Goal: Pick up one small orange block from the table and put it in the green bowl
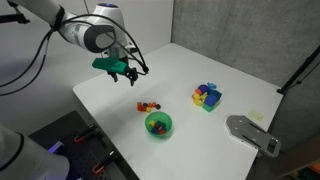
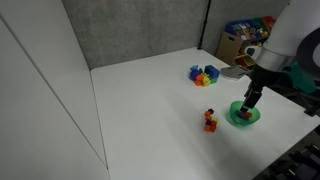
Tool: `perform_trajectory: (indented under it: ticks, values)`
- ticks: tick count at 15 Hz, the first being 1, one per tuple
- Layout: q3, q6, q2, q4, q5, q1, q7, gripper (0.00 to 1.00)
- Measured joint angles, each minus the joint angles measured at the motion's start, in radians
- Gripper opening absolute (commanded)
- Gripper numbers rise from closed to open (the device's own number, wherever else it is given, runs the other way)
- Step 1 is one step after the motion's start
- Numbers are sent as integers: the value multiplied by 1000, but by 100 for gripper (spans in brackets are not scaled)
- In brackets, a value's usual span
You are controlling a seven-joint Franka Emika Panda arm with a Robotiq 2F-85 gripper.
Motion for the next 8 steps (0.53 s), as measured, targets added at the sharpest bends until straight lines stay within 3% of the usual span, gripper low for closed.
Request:
perform_trajectory:
  ticks: [8]
  values:
    - [36, 282, 280, 62, -66, -5, -37, 100]
